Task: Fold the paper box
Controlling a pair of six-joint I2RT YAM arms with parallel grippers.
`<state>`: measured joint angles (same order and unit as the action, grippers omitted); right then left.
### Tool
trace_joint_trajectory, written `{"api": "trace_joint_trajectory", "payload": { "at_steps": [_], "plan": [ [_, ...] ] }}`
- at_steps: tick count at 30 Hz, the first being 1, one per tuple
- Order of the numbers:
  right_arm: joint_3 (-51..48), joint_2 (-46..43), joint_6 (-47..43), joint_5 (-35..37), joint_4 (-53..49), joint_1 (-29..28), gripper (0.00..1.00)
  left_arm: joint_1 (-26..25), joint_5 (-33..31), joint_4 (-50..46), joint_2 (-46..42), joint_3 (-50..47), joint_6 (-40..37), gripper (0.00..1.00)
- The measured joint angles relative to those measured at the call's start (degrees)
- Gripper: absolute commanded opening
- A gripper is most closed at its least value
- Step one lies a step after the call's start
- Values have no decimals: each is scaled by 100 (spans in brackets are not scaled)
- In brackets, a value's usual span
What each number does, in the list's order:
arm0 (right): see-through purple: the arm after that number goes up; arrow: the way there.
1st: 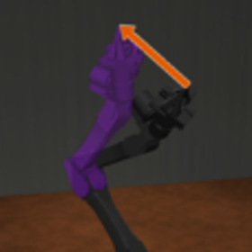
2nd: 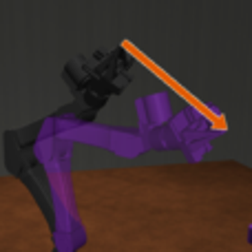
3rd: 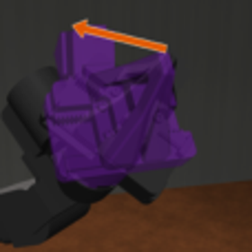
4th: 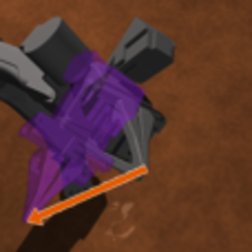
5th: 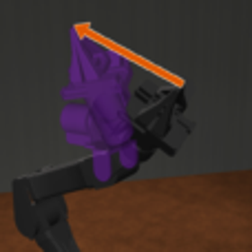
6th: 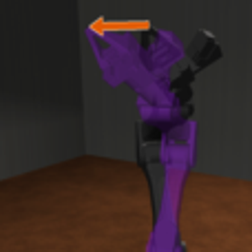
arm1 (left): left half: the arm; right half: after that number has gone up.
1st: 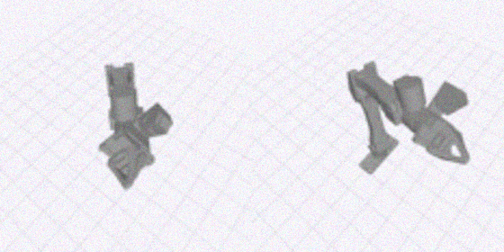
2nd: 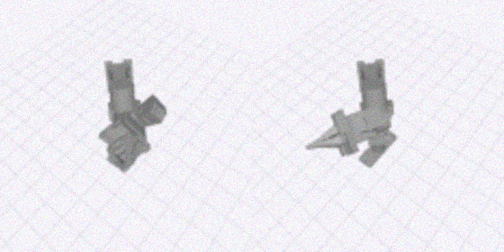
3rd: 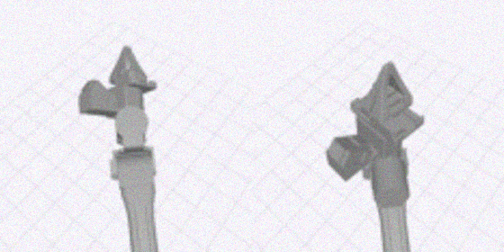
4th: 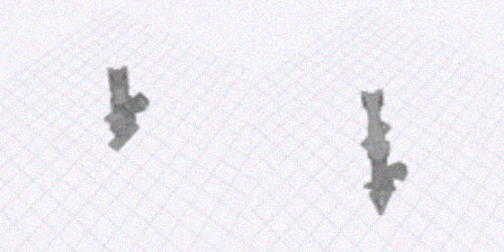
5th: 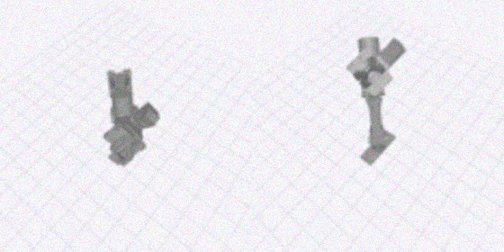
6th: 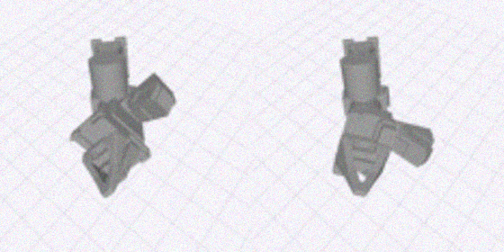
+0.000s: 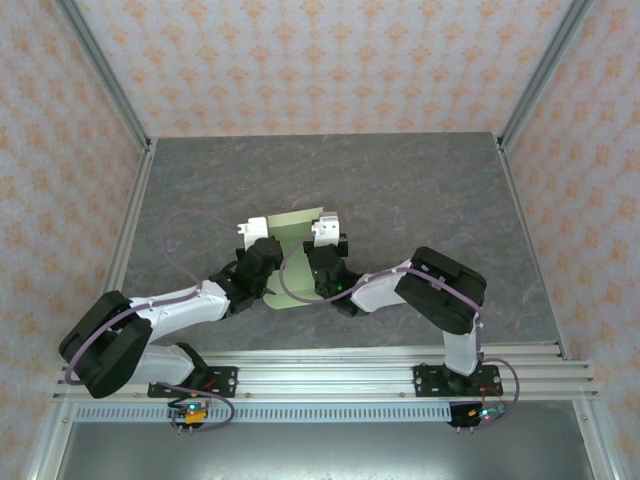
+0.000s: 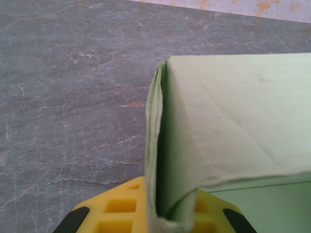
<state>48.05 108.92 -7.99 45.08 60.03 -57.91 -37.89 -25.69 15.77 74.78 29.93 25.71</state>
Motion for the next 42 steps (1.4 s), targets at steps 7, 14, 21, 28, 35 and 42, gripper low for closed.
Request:
{"api": "trace_joint_trajectory", "payload": {
  "at_steps": [7,14,21,28,35,42],
  "plan": [
    [-485,-291,437,-468,63,2,34,0,-11,-138,0,2,17,0],
    [-1248,-931,42,-1720,39,181,51,0,-66,-350,-28,35,22,0],
    [-1377,-1366,-149,-2448,-267,350,52,11,-229,-490,-192,92,87,0],
    [-1165,-1287,-175,-2452,-579,361,52,11,-332,-610,-262,92,149,0],
    [-1399,-1585,-382,-3615,-667,634,54,11,-352,-815,-448,103,138,0],
    [-1836,-3220,-1029,-5195,-1906,1110,58,11,-503,-1067,-728,111,129,0]
  ]
}}
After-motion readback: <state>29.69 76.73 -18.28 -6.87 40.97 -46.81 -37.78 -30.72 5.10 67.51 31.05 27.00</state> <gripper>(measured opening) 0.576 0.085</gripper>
